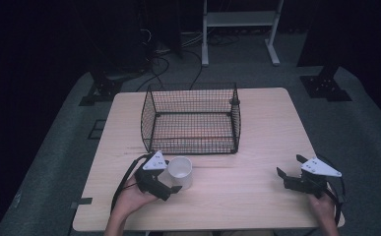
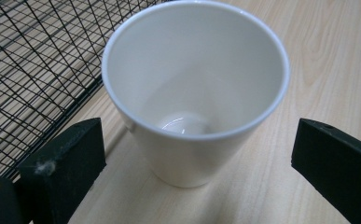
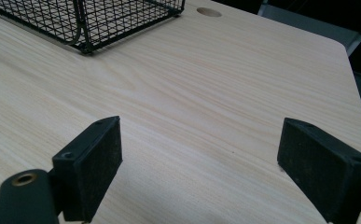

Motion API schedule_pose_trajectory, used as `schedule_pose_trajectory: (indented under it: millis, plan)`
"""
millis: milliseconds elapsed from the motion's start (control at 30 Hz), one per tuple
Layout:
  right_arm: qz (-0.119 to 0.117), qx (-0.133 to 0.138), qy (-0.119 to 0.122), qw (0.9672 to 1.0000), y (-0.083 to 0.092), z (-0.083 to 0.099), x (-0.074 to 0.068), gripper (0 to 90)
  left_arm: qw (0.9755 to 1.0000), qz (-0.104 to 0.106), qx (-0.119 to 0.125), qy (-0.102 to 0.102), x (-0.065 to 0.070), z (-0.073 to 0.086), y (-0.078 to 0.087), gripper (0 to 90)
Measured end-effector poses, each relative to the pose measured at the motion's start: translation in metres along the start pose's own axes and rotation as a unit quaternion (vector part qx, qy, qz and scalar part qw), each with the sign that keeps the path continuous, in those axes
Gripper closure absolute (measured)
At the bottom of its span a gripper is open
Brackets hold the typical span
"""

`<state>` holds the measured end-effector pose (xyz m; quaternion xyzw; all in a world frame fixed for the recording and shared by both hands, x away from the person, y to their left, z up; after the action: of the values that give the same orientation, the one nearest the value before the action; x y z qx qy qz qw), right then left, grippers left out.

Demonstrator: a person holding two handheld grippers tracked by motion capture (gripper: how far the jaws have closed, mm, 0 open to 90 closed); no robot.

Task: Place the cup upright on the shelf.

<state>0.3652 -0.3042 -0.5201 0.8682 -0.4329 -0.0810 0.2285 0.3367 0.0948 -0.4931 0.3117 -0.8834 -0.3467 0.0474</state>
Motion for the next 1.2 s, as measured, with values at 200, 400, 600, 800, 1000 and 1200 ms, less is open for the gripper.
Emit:
schedule_pose_trajectory:
  millis: [200,400,600,800,1000,1200]
  plan:
    - [0.000,0.000,0.000,1.0000,0.000,0.000,0.000,13.1,1.0000,0.002,-0.009,-0.002,0.001,-0.001,-0.007,2.2]
    - [0.000,0.000,0.001,1.0000,0.000,0.000,0.000,13.1,0.9998,0.006,-0.017,-0.009,0.003,-0.004,-0.014,2.3]
    - [0.000,0.000,0.002,1.0000,0.000,0.000,0.000,13.1,0.9997,0.007,-0.020,-0.011,0.004,-0.005,-0.018,3.8]
    - [0.000,0.000,0.002,1.0000,0.000,0.000,-0.001,13.1,0.9995,0.011,-0.027,-0.014,0.005,-0.007,-0.023,6.5]
    - [0.000,0.001,0.002,1.0000,0.000,0.000,-0.001,13.1,0.9993,0.013,-0.031,-0.015,0.003,-0.006,-0.024,15.8]
    - [0.000,0.001,0.003,1.0000,0.000,0.000,-0.001,13.1,0.9993,0.015,-0.028,-0.017,0.003,-0.007,-0.022,21.1]
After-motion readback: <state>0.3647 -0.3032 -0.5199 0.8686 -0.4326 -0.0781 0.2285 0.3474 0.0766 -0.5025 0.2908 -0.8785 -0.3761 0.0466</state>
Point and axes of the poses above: each handheld gripper's, and its own axes: y roughly backward along the jaws, z roughly out of its underside, x roughly to its right, the point moved 9 cm from there along -y, roughly forward along the jaws, and after that the axes turned 12 degrees about -z, right-handed, at the moved point
